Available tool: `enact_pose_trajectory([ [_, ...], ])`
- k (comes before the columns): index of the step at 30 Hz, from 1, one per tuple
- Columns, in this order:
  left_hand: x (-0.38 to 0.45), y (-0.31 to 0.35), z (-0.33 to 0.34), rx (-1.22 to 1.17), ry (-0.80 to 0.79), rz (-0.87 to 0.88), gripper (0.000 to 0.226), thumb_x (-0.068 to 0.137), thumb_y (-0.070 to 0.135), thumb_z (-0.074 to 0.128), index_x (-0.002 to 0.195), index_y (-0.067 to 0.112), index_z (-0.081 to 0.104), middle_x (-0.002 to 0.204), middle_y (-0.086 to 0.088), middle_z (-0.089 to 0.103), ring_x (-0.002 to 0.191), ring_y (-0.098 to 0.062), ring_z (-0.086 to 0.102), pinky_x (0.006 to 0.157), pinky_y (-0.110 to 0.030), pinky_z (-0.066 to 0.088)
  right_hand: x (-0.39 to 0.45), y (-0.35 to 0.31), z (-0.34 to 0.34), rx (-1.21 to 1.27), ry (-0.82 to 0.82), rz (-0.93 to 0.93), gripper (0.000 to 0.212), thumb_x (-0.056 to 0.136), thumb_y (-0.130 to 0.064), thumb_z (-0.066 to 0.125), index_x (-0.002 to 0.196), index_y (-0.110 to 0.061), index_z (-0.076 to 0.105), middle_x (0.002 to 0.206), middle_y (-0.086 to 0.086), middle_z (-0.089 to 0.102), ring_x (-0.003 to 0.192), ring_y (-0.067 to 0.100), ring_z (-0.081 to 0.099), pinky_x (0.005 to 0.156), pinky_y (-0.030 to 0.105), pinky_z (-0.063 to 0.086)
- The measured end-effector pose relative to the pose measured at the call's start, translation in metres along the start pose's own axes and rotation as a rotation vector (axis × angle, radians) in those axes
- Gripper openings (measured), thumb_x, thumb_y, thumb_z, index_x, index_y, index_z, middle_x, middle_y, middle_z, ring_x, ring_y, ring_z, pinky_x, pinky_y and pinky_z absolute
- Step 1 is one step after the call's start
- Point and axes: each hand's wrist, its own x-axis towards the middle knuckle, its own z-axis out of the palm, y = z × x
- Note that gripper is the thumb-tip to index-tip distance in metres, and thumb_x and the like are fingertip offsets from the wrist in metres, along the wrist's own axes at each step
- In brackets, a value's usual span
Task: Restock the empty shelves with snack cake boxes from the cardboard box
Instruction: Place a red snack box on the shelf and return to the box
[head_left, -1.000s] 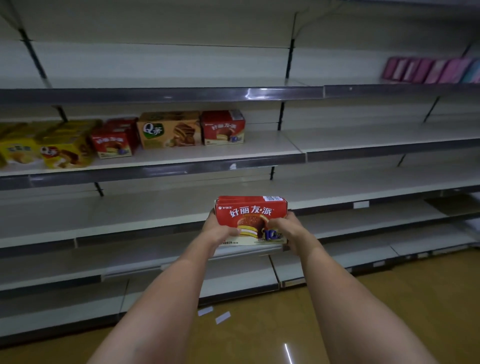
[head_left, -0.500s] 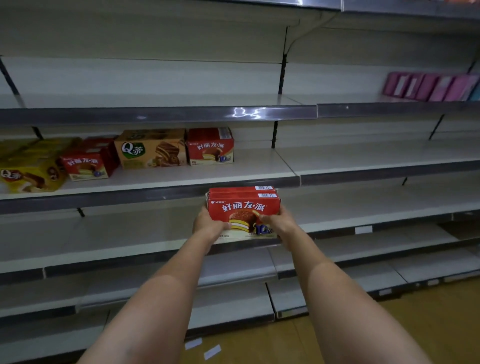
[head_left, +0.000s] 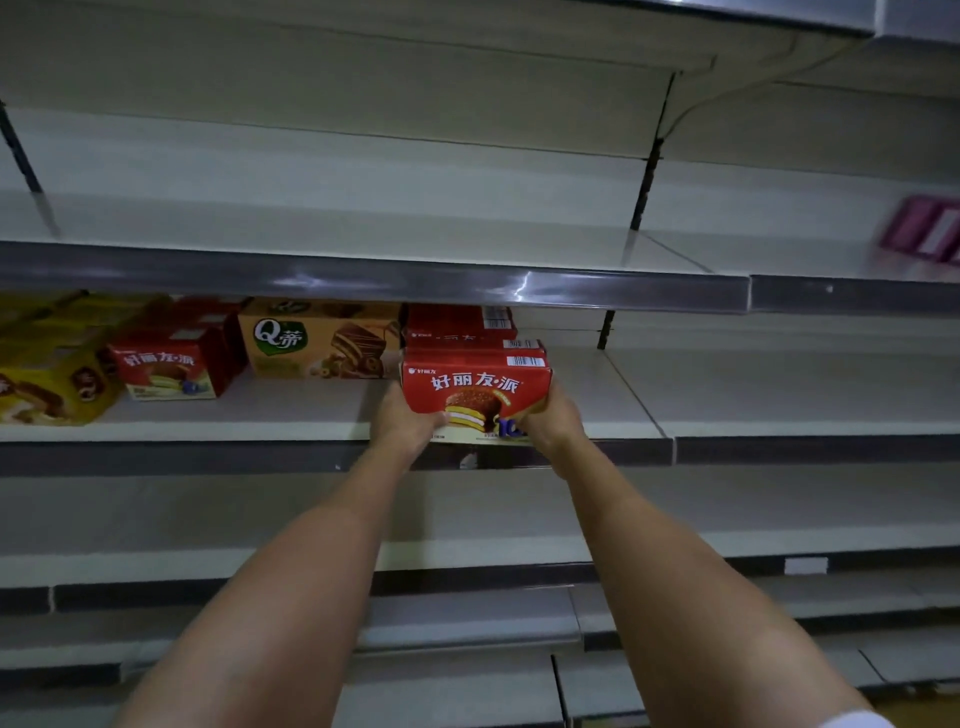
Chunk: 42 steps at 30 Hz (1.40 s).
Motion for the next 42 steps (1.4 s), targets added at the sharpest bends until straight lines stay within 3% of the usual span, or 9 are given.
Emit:
enact_pose_trajectory([
  [8, 0.048, -0.005, 0.002, 0.393, 0.077, 0.082, 0.054, 0.079, 0.036, 0.075, 0.124, 0.015, 0.055, 0.120, -0.010, 0.064, 0.109, -0.030, 0.060, 0.079, -0.034, 0.044, 0.065, 0.009, 0.021, -0.084, 0.015, 0.016, 0.051, 0.088, -0.020, 0.066, 0.133, -0.018, 0.042, 0.126, 0.008, 0.059, 0.119, 0.027, 0.055, 0.101, 0.046, 0.045],
  [12, 0.063, -0.015, 0.013, 0.457, 0.072, 0.075, 0.055, 0.078, 0.041, 0.074, 0.123, 0.015, 0.055, 0.120, -0.010, 0.062, 0.107, -0.031, 0.059, 0.081, -0.035, 0.048, 0.082, 0.027, 0.025, -0.229, 0.014, 0.030, 0.051, 0.087, -0.027, 0.066, 0.133, -0.023, 0.042, 0.124, 0.006, 0.059, 0.117, 0.028, 0.054, 0.099, 0.046, 0.046],
  [19, 0.078, -0.018, 0.020, 0.385, 0.099, 0.074, 0.052, 0.079, 0.032, 0.076, 0.124, 0.016, 0.055, 0.125, -0.010, 0.060, 0.112, -0.031, 0.058, 0.086, -0.037, 0.047, 0.101, 0.029, 0.027, -0.234, -0.004, -0.022, 0.044, 0.089, -0.029, 0.065, 0.129, -0.020, 0.048, 0.124, 0.005, 0.061, 0.114, 0.025, 0.057, 0.099, 0.040, 0.046],
  [26, 0.078, -0.013, 0.026, 0.318, 0.104, 0.045, 0.047, 0.084, 0.022, 0.070, 0.126, 0.014, 0.051, 0.123, -0.011, 0.061, 0.111, -0.030, 0.058, 0.081, -0.031, 0.043, 0.105, 0.031, 0.029, -0.159, 0.017, 0.003, 0.040, 0.091, -0.023, 0.063, 0.128, -0.017, 0.049, 0.124, 0.007, 0.061, 0.114, 0.026, 0.057, 0.097, 0.038, 0.046],
  [33, 0.068, -0.011, 0.034, 0.063, 0.077, -0.010, 0.060, 0.079, 0.012, 0.070, 0.132, 0.016, 0.043, 0.125, -0.010, 0.059, 0.113, -0.030, 0.057, 0.095, -0.036, 0.047, 0.102, 0.023, 0.033, 0.019, -0.033, 0.043, 0.043, 0.089, -0.023, 0.065, 0.128, -0.018, 0.048, 0.126, 0.008, 0.059, 0.118, 0.026, 0.055, 0.104, 0.043, 0.043],
  [38, 0.054, -0.004, 0.032, -0.071, 0.081, -0.041, 0.055, 0.078, 0.002, 0.067, 0.128, 0.009, 0.045, 0.118, -0.012, 0.062, 0.106, -0.028, 0.058, 0.085, -0.030, 0.044, 0.091, 0.019, 0.033, 0.146, -0.058, 0.102, 0.050, 0.089, -0.020, 0.066, 0.132, -0.014, 0.041, 0.127, 0.009, 0.056, 0.119, 0.027, 0.054, 0.104, 0.042, 0.043],
  [42, 0.039, 0.002, 0.022, 0.031, 0.116, -0.092, 0.045, 0.089, 0.006, 0.060, 0.130, -0.001, 0.045, 0.129, -0.019, 0.055, 0.116, -0.033, 0.053, 0.086, -0.029, 0.040, 0.074, 0.019, 0.027, 0.105, -0.021, 0.151, 0.048, 0.091, -0.016, 0.061, 0.133, -0.010, 0.039, 0.131, 0.011, 0.052, 0.119, 0.028, 0.052, 0.098, 0.039, 0.043],
])
